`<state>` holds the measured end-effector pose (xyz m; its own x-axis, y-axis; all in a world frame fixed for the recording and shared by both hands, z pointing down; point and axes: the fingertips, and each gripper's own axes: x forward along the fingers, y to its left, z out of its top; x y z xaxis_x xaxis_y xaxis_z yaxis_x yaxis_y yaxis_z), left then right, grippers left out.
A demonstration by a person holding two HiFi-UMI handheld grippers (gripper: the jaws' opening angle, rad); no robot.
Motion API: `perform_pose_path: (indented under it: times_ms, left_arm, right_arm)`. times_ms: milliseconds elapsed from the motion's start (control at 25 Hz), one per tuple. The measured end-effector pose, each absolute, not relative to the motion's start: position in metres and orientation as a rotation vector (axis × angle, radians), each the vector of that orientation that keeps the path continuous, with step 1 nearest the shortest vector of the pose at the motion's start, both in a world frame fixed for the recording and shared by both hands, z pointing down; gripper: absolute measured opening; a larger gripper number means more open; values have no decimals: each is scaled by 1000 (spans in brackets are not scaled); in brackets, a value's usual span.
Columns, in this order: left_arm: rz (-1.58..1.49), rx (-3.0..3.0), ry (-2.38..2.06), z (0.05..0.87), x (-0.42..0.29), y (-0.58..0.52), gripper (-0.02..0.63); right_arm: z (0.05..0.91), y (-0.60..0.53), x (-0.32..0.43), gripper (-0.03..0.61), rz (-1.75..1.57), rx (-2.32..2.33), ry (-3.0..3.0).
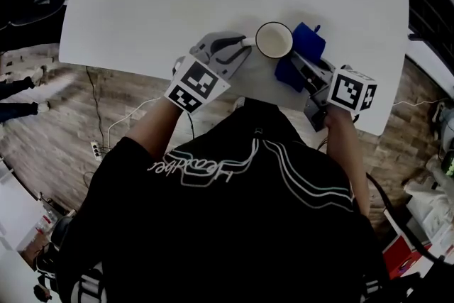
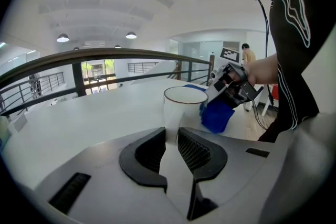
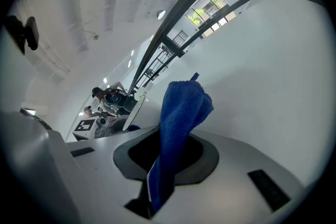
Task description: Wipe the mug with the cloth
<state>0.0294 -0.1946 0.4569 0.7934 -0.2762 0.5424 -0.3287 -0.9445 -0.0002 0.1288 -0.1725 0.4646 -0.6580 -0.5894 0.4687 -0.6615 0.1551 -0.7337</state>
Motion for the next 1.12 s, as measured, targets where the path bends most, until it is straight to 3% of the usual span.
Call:
perform_pose_path:
  times_ms: [480,1120]
  left_arm:
    - [858,2905,-532,458,35,-211,78]
    - [878,2866,-548,465,33,-257,77]
  right_arm:
    - [427,-184,152,54,1457,1022,-2502]
    - [410,-234,128,54,1396,640,-2580]
